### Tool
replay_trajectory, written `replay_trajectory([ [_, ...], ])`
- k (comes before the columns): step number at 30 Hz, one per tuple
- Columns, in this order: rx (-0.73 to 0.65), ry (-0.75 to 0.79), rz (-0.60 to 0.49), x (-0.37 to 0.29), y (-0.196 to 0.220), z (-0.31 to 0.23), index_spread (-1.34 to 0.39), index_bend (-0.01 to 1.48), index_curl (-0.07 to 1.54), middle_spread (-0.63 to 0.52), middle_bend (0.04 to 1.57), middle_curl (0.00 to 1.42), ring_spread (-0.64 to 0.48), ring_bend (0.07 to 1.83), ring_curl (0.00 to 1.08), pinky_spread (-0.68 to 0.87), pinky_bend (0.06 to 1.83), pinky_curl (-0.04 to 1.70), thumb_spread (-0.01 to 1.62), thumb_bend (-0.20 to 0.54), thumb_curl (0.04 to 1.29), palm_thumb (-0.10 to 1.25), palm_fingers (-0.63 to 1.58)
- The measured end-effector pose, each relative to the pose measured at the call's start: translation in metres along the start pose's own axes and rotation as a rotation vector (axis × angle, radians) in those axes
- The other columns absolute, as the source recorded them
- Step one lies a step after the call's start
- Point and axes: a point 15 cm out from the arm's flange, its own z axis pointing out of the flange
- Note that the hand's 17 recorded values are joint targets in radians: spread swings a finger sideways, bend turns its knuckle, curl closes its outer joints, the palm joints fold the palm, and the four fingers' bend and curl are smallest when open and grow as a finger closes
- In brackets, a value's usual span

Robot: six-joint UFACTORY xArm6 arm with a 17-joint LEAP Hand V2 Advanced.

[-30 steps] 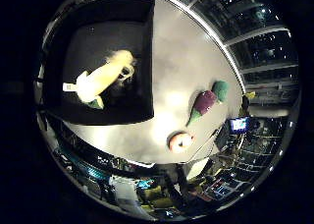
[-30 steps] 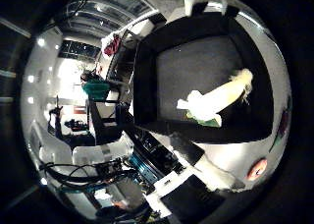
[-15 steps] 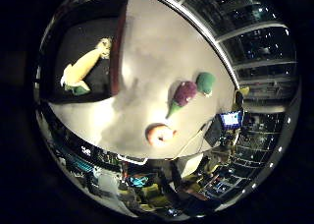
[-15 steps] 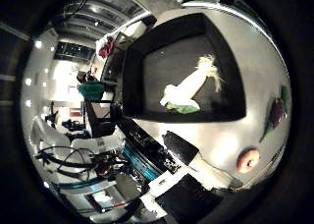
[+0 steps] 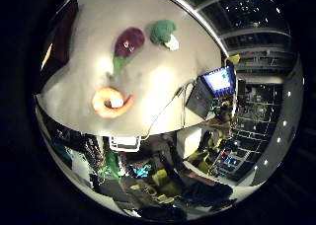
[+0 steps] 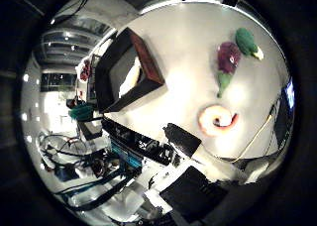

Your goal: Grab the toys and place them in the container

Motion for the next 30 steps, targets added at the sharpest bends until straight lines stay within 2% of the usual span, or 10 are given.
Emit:
replay_trajectory([
  [5, 0.004, 0.006, 0.042, 0.034, 0.013, 0.013, -0.42, 0.16, 0.27, -0.03, 0.29, 0.33, 0.09, 0.33, 0.23, 0.40, 0.39, 0.29, 1.01, -0.025, 0.31, 0.61, 0.22],
  [15, -0.043, -0.032, 0.117, 0.083, 0.025, 0.090, -0.40, 0.15, 0.25, -0.03, 0.30, 0.33, 0.08, 0.36, 0.24, 0.40, 0.39, 0.29, 1.02, -0.025, 0.31, 0.61, 0.22],
  [30, -0.113, -0.092, 0.125, 0.077, 0.039, 0.142, -0.37, 0.15, 0.24, 0.00, 0.29, 0.34, 0.11, 0.37, 0.24, 0.39, 0.45, 0.30, 1.01, -0.026, 0.30, 0.57, 0.13],
])
